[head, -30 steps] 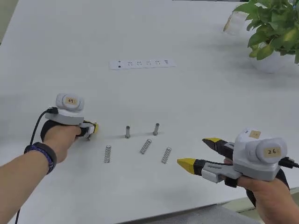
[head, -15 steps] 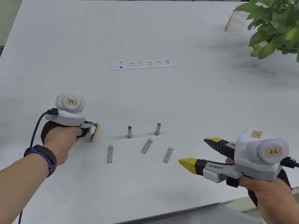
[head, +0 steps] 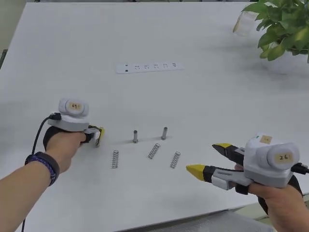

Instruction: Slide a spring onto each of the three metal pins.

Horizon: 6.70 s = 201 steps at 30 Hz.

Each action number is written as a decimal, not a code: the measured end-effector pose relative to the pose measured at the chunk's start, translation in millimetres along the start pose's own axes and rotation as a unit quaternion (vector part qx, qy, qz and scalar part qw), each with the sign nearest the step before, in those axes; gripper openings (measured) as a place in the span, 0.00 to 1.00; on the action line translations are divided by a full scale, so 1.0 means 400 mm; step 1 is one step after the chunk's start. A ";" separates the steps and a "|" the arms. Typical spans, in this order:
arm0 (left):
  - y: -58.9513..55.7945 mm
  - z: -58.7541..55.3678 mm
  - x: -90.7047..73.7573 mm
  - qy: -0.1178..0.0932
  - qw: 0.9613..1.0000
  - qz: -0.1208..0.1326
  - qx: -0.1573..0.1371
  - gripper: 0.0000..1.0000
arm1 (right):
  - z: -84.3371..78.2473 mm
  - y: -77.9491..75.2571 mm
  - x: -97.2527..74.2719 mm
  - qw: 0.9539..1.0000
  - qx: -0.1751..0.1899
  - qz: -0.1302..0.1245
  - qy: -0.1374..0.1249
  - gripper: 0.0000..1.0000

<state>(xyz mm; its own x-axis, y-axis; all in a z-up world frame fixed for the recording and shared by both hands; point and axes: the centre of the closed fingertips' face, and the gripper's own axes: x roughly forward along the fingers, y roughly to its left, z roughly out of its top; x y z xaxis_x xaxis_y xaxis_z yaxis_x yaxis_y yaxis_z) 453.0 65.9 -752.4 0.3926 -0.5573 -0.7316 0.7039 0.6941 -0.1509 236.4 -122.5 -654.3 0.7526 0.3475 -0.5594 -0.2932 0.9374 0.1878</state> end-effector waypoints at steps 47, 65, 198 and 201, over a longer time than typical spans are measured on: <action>-0.029 -0.019 -0.054 -0.010 0.999 0.012 0.052 0.00 | -0.011 0.014 -0.006 1.000 -0.005 0.006 0.002 0.64; -0.036 -0.025 -0.055 -0.005 0.998 0.008 0.066 0.00 | -0.018 0.017 -0.007 1.000 -0.004 0.008 0.004 0.64; -0.165 -0.165 -0.034 -0.012 0.999 -0.041 0.013 0.26 | -0.047 0.041 0.018 0.999 -0.008 0.034 0.025 0.62; -0.167 -0.163 -0.028 -0.011 0.999 -0.041 0.013 0.25 | -0.048 0.040 0.016 0.999 -0.007 0.034 0.025 0.62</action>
<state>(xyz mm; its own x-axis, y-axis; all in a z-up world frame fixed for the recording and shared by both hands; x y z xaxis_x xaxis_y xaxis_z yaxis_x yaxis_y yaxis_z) 363.0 55.5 -777.6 0.3457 -0.6225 -0.7021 0.7499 0.6331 -0.1919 225.3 -105.7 -670.3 0.7008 0.4080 -0.5852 -0.3508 0.9114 0.2152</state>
